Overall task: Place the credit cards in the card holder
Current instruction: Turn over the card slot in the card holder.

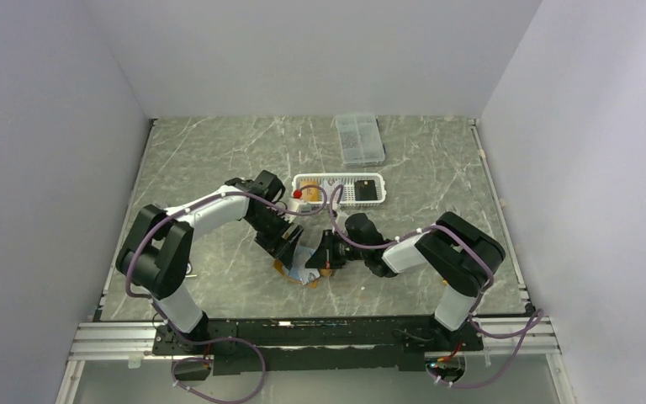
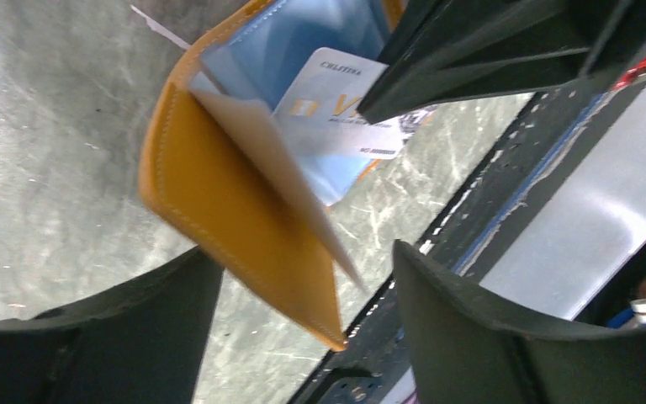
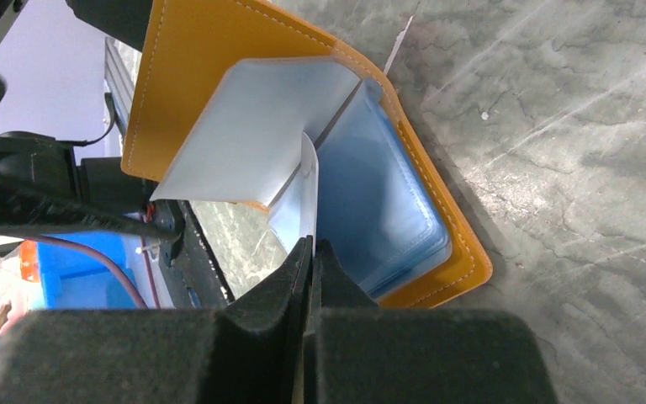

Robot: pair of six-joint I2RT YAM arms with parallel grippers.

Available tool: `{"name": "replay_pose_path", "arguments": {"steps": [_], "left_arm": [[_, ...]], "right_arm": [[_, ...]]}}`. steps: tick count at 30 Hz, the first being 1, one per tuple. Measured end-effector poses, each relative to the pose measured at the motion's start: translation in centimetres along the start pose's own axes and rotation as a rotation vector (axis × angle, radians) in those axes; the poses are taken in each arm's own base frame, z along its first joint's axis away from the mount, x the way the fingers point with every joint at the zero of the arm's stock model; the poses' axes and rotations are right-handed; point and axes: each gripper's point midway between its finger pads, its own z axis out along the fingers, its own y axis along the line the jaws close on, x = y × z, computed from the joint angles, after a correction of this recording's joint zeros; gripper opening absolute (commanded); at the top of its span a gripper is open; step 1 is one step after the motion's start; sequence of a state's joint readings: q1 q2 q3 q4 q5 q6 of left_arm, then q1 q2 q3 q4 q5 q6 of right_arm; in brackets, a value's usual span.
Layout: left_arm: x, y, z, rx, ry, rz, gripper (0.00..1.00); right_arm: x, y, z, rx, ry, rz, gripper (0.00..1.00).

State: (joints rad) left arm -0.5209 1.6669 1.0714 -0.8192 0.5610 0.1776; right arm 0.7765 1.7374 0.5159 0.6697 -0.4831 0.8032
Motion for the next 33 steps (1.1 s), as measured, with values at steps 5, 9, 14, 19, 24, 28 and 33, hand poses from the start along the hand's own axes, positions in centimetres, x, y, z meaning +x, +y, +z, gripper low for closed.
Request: {"name": "replay_pose_path", "arguments": {"steps": [5,9,14,19,24,28,33], "left_arm": [[0.1,1.0,0.6,-0.034,0.014,-0.002,0.42],[0.5,1.5,1.4,-0.027,0.045,-0.024,0.28],[0.6,2.0,1.8,-0.013,0.054,-0.057,0.11],[0.5,2.1,1.8,0.027,0.045,-0.087,0.08],[0.4,1.8,2.0,0.061,0.042,-0.090,0.09],[0.4,1.7,2.2,0.078,0.047,-0.088,0.09],[0.3,1.8,2.4,0.086,0.050,-0.086,0.09]], "right_arm": [[0.0,-0.1,-0.2,0.010,-0.009,-0.001,0.00],[0.0,-0.1,-0.6,0.018,-0.022,-0.003,0.00],[0.6,-0.3,-1.8,0.016,-0.037,-0.006,0.00],[1.5,-0.8,-3.6,0.014,-0.050,0.003,0.00],[2.5,-1.3,-4.7,0.011,-0.043,0.014,0.00],[3.0,-1.5,-5.3,0.011,-0.041,0.017,0.00],[3.2,-1.5,-5.4,0.008,-0.039,0.018,0.00]]}}
